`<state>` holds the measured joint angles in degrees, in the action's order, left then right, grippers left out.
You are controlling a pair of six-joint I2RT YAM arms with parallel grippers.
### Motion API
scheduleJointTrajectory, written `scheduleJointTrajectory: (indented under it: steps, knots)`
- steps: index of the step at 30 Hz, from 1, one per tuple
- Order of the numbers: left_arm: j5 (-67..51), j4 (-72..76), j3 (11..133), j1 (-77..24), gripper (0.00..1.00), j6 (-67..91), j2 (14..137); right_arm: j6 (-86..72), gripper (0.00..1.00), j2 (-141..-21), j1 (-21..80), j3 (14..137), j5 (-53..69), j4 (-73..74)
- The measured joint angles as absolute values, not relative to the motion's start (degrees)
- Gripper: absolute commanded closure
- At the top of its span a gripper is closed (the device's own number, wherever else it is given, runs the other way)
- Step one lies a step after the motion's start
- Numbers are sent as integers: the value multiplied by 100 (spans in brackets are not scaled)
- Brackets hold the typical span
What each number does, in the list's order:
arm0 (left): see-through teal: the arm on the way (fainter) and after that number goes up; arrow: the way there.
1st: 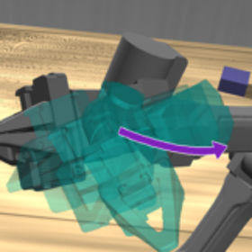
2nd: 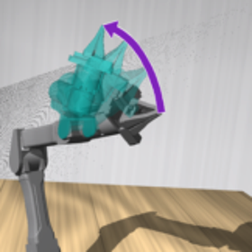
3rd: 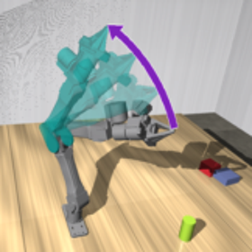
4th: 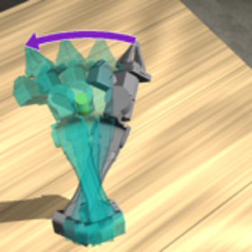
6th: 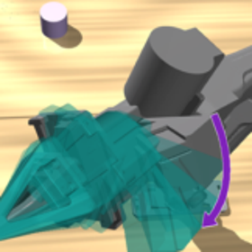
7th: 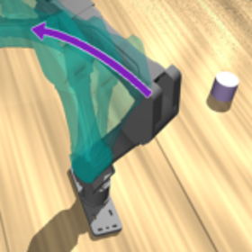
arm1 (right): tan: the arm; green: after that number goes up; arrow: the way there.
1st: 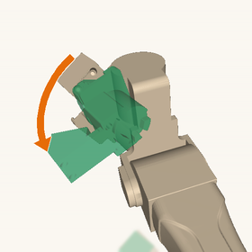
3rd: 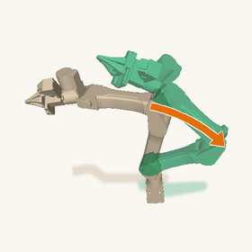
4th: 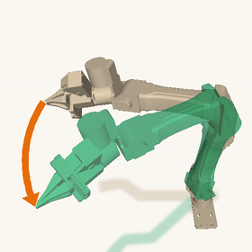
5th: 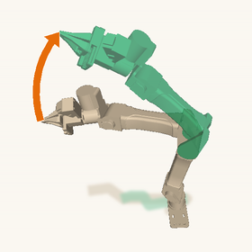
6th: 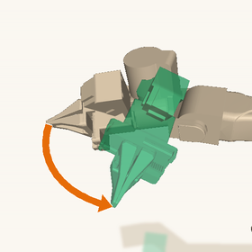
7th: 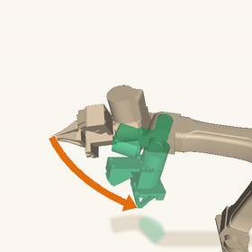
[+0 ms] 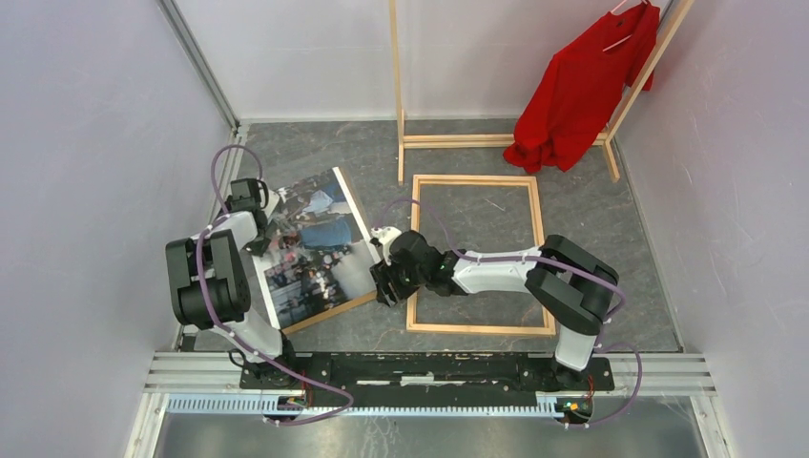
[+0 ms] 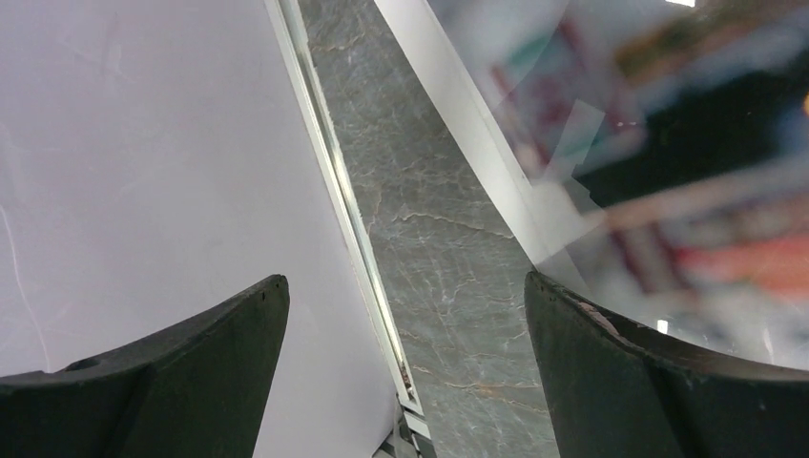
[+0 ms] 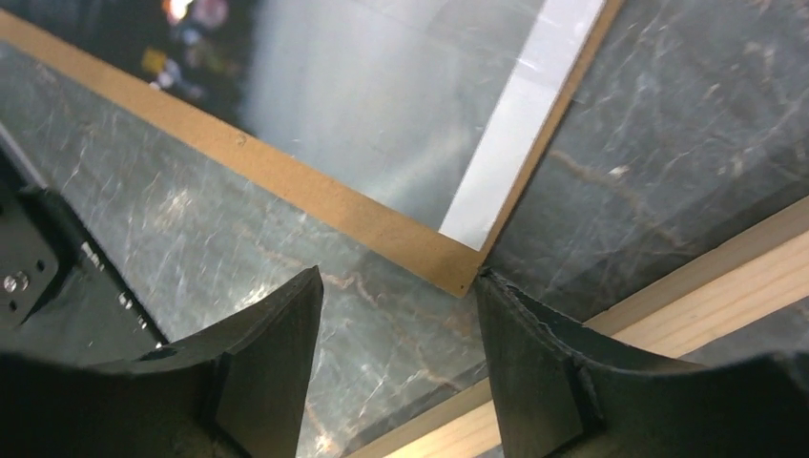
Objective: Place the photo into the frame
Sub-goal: Adjust the photo frame item at the center of the board.
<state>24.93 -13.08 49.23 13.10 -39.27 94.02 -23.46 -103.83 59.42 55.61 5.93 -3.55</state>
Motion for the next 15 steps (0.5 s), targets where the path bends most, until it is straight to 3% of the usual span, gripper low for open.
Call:
scheduleJointTrajectory:
  steps: [5, 15]
  knots:
    - [2217, -1614, 5142, 1238, 0, -3852, 9393, -2298, 18, -10296, 5876, 5769, 873, 301]
    - [1614, -2423, 6272, 1369, 0, -3581, 8980, -2025, 12, -11030, 4757, 7758, 930, 1431]
